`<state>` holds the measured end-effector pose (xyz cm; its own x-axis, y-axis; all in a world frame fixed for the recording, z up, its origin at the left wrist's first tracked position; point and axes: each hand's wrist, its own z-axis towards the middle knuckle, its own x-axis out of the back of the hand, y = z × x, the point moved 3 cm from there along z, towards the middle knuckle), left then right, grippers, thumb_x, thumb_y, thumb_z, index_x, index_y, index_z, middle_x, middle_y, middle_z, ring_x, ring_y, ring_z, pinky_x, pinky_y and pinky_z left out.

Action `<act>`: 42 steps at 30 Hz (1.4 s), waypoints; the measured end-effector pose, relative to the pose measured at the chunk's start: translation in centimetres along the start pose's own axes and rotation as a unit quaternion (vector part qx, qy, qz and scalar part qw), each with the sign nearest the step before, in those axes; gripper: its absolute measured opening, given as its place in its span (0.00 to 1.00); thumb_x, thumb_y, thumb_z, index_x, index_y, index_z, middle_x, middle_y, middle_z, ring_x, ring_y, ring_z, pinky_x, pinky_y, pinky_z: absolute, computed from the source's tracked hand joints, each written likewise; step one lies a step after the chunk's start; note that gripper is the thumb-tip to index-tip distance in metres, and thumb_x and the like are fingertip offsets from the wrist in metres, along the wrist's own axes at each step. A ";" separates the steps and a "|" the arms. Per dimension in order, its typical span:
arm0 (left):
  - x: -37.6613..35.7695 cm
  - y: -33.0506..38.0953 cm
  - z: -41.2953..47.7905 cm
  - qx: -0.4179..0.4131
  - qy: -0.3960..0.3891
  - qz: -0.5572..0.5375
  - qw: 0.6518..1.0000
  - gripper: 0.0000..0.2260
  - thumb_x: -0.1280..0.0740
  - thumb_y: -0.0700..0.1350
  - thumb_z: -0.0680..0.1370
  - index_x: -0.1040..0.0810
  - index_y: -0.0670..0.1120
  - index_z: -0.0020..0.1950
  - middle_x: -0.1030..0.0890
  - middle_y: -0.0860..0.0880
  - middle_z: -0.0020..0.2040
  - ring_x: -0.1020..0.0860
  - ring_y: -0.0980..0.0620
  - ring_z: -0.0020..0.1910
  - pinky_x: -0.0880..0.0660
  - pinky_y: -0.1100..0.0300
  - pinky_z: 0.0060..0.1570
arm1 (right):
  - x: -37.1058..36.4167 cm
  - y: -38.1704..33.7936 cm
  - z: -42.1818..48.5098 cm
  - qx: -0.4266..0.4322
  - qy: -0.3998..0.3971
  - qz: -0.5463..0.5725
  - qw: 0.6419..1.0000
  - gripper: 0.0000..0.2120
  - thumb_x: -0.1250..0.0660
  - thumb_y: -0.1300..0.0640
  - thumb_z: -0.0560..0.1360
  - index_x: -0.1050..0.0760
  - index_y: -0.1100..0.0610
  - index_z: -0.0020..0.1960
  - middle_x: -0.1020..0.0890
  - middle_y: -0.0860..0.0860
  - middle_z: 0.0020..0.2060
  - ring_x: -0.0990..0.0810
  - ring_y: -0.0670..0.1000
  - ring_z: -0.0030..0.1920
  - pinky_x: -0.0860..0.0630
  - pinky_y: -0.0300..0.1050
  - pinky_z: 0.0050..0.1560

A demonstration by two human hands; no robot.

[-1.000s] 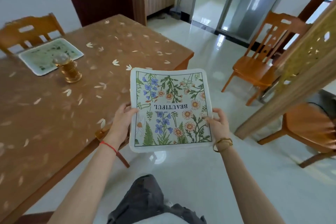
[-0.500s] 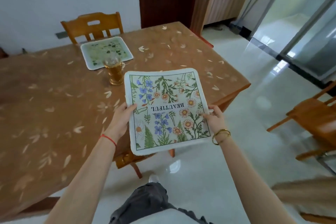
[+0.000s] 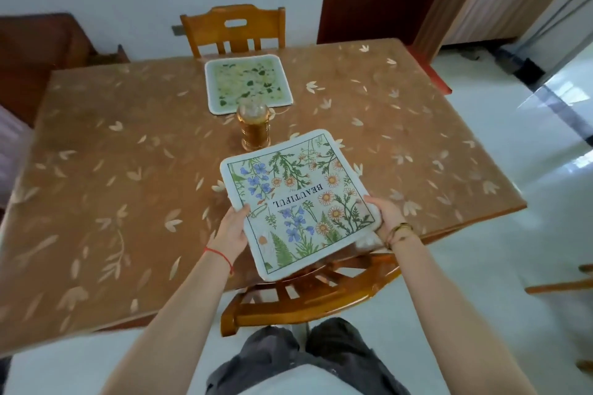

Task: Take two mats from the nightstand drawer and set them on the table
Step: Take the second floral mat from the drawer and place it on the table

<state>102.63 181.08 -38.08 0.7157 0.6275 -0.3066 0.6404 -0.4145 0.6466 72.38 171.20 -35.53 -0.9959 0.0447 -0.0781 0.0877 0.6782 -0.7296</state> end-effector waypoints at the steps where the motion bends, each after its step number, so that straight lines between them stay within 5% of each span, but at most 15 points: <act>1: 0.3 -0.5 0.2 0.005 0.012 -0.019 1.000 0.15 0.43 0.39 0.85 0.28 0.43 0.71 0.23 0.40 0.68 0.23 0.39 0.64 0.25 0.40 0.60 | -0.5 0.2 0.8 -0.021 -0.024 0.019 0.999 0.19 0.33 0.59 0.75 0.25 0.63 0.64 0.21 0.60 0.61 0.23 0.60 0.61 0.31 0.61 0.67; 3: 0.6 -1.4 0.3 0.016 0.044 -0.054 0.997 0.16 0.43 0.39 0.85 0.29 0.43 0.73 0.23 0.40 0.69 0.23 0.39 0.65 0.27 0.39 0.62 | -1.5 0.3 1.8 -0.038 -0.044 0.060 0.997 0.15 0.36 0.60 0.76 0.26 0.64 0.62 0.17 0.58 0.51 0.17 0.55 0.50 0.23 0.53 0.58; 7: 0.8 -3.7 0.6 0.025 0.101 -0.115 0.988 0.17 0.44 0.39 0.85 0.31 0.42 0.75 0.25 0.38 0.71 0.26 0.37 0.69 0.32 0.36 0.68 | -3.1 0.8 3.8 -0.060 -0.048 0.108 0.991 0.19 0.37 0.62 0.78 0.31 0.63 0.67 0.23 0.59 0.60 0.23 0.55 0.59 0.23 0.47 0.54; 11: 0.5 -6.3 0.4 0.055 0.150 -0.184 0.970 0.17 0.45 0.38 0.85 0.32 0.42 0.75 0.26 0.37 0.71 0.27 0.36 0.70 0.33 0.35 0.69 | -4.3 1.8 4.8 -0.075 -0.056 0.102 0.990 0.17 0.38 0.65 0.78 0.33 0.64 0.66 0.22 0.57 0.55 0.23 0.52 0.52 0.25 0.44 0.48; 20: -2.4 -9.8 0.1 0.105 0.173 -0.275 0.940 0.12 0.42 0.37 0.84 0.29 0.41 0.67 0.26 0.38 0.70 0.28 0.39 0.70 0.29 0.43 0.68 | -3.0 6.5 5.5 -0.184 -0.059 -0.151 0.969 0.14 0.36 0.63 0.76 0.29 0.61 0.62 0.19 0.60 0.54 0.20 0.59 0.53 0.21 0.56 0.52; 24: -3.4 -10.0 0.3 0.137 0.136 -0.217 0.957 0.12 0.40 0.33 0.82 0.29 0.40 0.65 0.25 0.39 0.70 0.27 0.40 0.69 0.25 0.49 0.60 | -2.7 7.1 6.2 -0.135 -0.040 -0.187 0.972 0.20 0.39 0.71 0.75 0.34 0.64 0.66 0.23 0.62 0.61 0.23 0.63 0.61 0.26 0.64 0.61; 27: -2.4 -9.4 0.6 0.141 0.159 -0.147 0.966 0.18 0.35 0.34 0.80 0.29 0.39 0.70 0.26 0.40 0.71 0.26 0.41 0.69 0.25 0.48 0.64 | -2.5 6.3 6.9 -0.080 -0.030 -0.219 0.972 0.23 0.40 0.74 0.75 0.37 0.62 0.68 0.25 0.62 0.63 0.25 0.63 0.62 0.28 0.61 0.64; 32: 1.6 -8.3 1.8 0.103 0.252 -0.105 0.957 0.13 0.30 0.38 0.77 0.25 0.40 0.61 0.17 0.40 0.55 0.17 0.45 0.48 0.20 0.51 0.52 | -2.0 4.5 8.0 -0.026 -0.037 -0.316 0.948 0.23 0.43 0.72 0.76 0.38 0.59 0.69 0.25 0.62 0.60 0.25 0.59 0.54 0.28 0.49 0.50; 37: 3.3 -7.0 2.2 0.095 0.244 0.030 0.965 0.16 0.27 0.40 0.75 0.20 0.41 0.62 0.15 0.40 0.52 0.15 0.41 0.51 0.19 0.44 0.55 | -1.7 3.0 9.1 -0.019 -0.095 -0.383 0.919 0.29 0.44 0.73 0.76 0.43 0.56 0.74 0.29 0.58 0.64 0.27 0.57 0.58 0.28 0.47 0.52; 39: 3.3 -6.6 1.7 0.106 0.226 0.071 0.966 0.13 0.27 0.41 0.75 0.19 0.41 0.59 0.13 0.40 0.45 0.14 0.41 0.44 0.17 0.42 0.47 | -2.0 2.1 9.4 -0.001 -0.118 -0.395 0.911 0.30 0.44 0.74 0.76 0.41 0.55 0.74 0.28 0.59 0.66 0.26 0.56 0.55 0.27 0.48 0.53; 42: 2.8 -6.3 1.5 0.125 0.187 0.077 0.971 0.11 0.30 0.36 0.78 0.22 0.38 0.59 0.14 0.41 0.38 0.14 0.44 0.31 0.19 0.51 0.25 | -2.5 0.7 10.1 0.012 -0.141 -0.419 0.897 0.29 0.42 0.71 0.76 0.41 0.56 0.75 0.29 0.57 0.68 0.28 0.59 0.65 0.30 0.51 0.63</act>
<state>101.06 184.47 -44.10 0.6876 0.7209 0.0862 0.6145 -0.6411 0.4598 75.10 164.16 -42.70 -0.6681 -0.6630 0.3377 -0.6849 0.3706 -0.6274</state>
